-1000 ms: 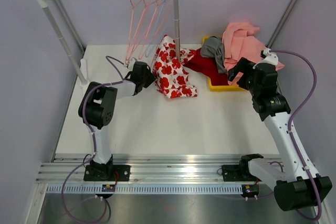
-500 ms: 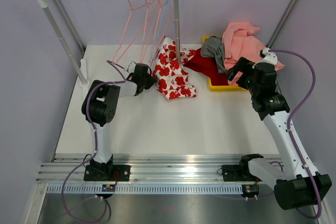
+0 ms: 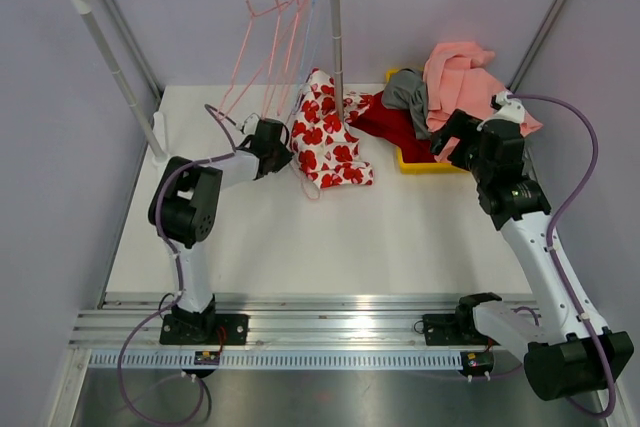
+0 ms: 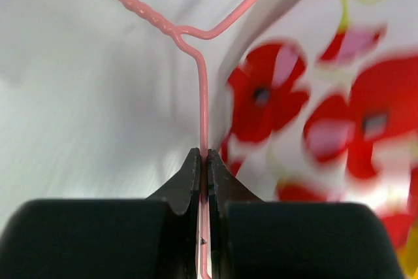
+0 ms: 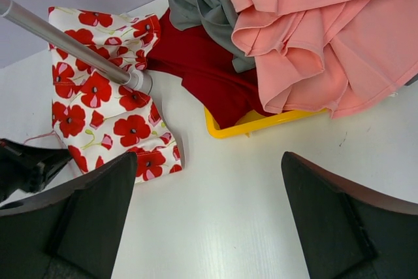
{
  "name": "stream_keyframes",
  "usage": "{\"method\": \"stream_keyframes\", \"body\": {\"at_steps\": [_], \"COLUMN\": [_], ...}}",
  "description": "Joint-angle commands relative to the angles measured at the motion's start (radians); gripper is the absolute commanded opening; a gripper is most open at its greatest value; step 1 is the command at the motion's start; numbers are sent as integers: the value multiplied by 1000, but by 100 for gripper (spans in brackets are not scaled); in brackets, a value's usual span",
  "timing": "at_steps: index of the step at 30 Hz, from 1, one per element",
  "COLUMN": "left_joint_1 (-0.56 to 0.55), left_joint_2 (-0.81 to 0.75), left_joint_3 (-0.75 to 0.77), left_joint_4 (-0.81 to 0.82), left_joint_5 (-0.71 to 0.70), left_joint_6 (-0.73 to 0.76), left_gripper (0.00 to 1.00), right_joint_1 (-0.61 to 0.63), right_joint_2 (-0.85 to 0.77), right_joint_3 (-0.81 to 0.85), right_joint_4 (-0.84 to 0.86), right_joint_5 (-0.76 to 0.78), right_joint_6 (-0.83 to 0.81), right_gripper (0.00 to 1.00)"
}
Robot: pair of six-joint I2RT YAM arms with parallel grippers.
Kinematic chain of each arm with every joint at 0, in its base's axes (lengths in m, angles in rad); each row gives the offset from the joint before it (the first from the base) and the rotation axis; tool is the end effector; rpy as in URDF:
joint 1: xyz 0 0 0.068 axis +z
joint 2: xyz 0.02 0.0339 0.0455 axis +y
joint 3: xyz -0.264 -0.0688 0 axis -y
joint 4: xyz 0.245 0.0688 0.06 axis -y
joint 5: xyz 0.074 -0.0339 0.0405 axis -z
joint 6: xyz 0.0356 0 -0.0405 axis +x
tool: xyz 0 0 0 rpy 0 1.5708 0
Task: Remove the skirt from the hanger
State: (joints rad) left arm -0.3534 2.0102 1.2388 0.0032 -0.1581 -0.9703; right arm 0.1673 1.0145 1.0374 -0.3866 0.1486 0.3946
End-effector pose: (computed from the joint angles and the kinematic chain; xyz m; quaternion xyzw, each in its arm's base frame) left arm 0.4038 -0.1430 0.1488 -0.3080 0.8650 -0.1820 0.3519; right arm 0.2239 0.0325 0.3644 0.1350 0.8110 0.0982 0.5608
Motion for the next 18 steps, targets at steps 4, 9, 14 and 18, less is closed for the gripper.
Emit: {"method": "stream_keyframes", "body": {"at_steps": [4,9,14,18], "left_joint_1": [-119,-189,-246,-274], "left_joint_2": [-537,-804,-1025,-1093], "left_joint_3": [-171,-151,-37,77], "left_joint_4": [-202,-432,-648,-784], "left_joint_5": [-263,-328,-388,-382], "left_joint_6": [226,329,363,367], "left_gripper": [0,0,0,0], "right_joint_1": [145,334,532,665], "right_joint_2": [-54,-65,-71,-79], "right_joint_3": [65,113,133,133], "right_joint_4": [35,9,-26,-46], "right_joint_5": [-32,-29,72,129], "right_joint_6": [-69,-77,-30,-2], "right_gripper": [99,99,99,99]}}
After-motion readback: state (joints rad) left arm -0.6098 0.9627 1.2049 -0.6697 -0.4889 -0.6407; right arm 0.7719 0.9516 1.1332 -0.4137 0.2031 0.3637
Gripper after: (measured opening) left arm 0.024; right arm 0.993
